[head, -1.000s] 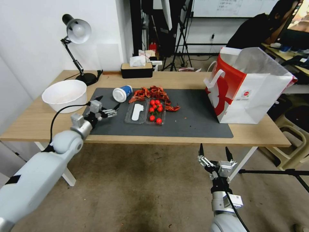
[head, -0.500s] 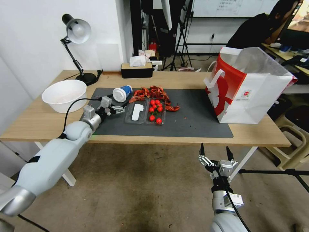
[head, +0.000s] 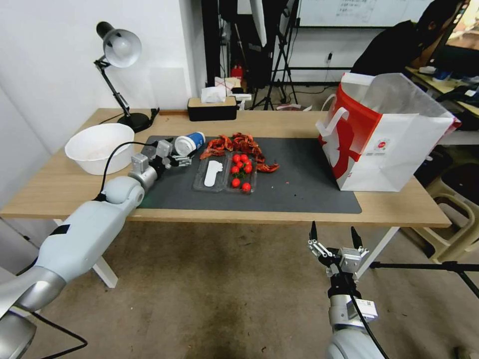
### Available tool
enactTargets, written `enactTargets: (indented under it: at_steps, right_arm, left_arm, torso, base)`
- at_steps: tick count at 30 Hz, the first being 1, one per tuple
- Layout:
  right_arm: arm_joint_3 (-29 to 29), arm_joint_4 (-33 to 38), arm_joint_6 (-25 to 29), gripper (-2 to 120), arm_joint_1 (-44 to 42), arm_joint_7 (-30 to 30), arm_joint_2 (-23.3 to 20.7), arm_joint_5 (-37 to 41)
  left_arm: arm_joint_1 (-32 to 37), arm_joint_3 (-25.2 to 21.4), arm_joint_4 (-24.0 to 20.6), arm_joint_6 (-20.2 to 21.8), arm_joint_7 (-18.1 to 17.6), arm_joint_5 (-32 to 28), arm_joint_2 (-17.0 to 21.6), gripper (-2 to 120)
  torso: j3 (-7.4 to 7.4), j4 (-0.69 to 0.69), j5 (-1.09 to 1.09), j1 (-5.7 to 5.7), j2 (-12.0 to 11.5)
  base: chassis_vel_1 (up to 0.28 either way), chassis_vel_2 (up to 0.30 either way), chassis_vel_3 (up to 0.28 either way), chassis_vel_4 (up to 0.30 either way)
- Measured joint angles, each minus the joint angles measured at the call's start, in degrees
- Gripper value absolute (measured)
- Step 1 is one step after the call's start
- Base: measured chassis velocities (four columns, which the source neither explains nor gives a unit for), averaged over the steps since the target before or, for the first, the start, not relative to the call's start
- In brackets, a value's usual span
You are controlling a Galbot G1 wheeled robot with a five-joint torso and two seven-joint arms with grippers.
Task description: Pick up the trash from the table and place it into the takeout bag.
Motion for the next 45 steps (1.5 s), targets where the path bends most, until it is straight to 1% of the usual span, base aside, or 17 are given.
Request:
enactTargets:
  at_steps: [8,16,23,30,31,32,34,35,37,38,41,43,45]
  right_arm:
    - [-0.01,0.0,-0.02,100,0.03,0.0,0.0,0.0]
    - [-0.03,0.0,-0.03,100,-0.01,0.0,-0.08,0.03]
    - [0.11,-0.28,-0.03,100,0.21,0.11,-0.14,0.21]
    - [0.22,-0.45,0.03,100,0.5,0.18,-0.16,0.3]
    - [0.22,-0.48,0.03,100,0.58,0.19,-0.14,0.31]
    - [0.22,-0.48,0.03,100,0.58,0.19,-0.14,0.31]
    - [0.21,-0.6,0.03,100,0.67,0.2,-0.11,0.32]
    - [0.21,-0.6,0.03,100,0.67,0.2,-0.11,0.32]
    - [0.2,-0.67,0.03,100,0.71,0.24,-0.08,0.33]
    - [0.2,-0.67,0.03,100,0.71,0.24,-0.08,0.33]
    - [0.21,-0.84,0.03,100,0.75,0.31,-0.07,0.33]
    - [0.21,-0.88,0.03,100,0.76,0.32,-0.06,0.33]
    - [0.21,-0.95,0.03,100,0.76,0.35,0.04,0.33]
  left_arm:
    - [-0.56,0.31,0.62,-0.01,0.08,0.07,-0.27,100]
    - [-2.48,1.64,2.67,-0.03,0.28,0.16,-1.23,100]
    - [-4.73,3.07,5.68,-0.16,0.68,1.04,-3.16,100]
    - [-5.63,3.77,7.73,-0.05,1.3,1.97,-3.76,100]
    - [-5.69,3.8,7.96,-0.02,1.35,2.08,-3.79,97]
    - [-5.69,3.8,7.96,-0.02,1.35,2.08,-3.79,97]
    - [-5.71,3.88,8.4,0.05,1.48,2.45,-3.79,89]
    - [-5.71,3.88,8.4,0.05,1.48,2.45,-3.79,89]
    - [-5.75,3.9,8.82,0.09,1.56,2.69,-3.79,80]
    - [-5.75,3.9,8.82,0.09,1.56,2.69,-3.79,80]
    - [-5.77,3.89,9.13,0.12,1.58,2.92,-3.86,70]
    - [-5.77,3.87,9.2,0.1,1.58,2.98,-3.89,68]
    - [-5.65,3.75,9.31,-0.06,1.58,3.29,-3.92,61]
  torso:
    - [0.0,-0.01,0.0,0.0,0.0]
    - [0.0,0.0,0.0,0.0,0.0]
    - [0.0,-0.01,0.0,0.0,0.0]
    - [-0.01,0.0,-0.01,0.0,0.0]
    - [-0.01,0.0,0.0,0.0,0.0]
    - [-0.01,0.0,0.0,0.0,0.0]
    - [0.0,-0.01,0.0,0.0,0.0]
    - [0.0,-0.01,0.0,0.0,0.0]
    - [-0.01,0.0,0.0,0.0,0.0]
    - [-0.01,0.0,0.0,0.0,0.0]
    - [-0.01,0.0,0.01,0.0,0.0]
    - [-0.01,0.0,0.01,0.0,0.0]
    - [-0.01,0.0,0.01,0.0,0.0]
  base:
    - [0.0,0.0,0.0,0.0]
    - [0.0,0.0,0.0,0.0]
    - [0.0,0.0,0.0,0.0]
    - [0.0,0.0,0.0,0.0]
    - [0.0,0.0,0.0,0.0]
    - [0.0,0.0,0.0,0.0]
    - [0.0,0.0,0.0,0.0]
    - [0.0,0.0,0.0,0.0]
    - [0.0,0.0,0.0,0.0]
    - [0.0,0.0,0.0,0.0]
    - [0.0,0.0,0.0,0.0]
    - [0.0,0.0,0.0,0.0]
    - [0.0,0.0,0.0,0.0]
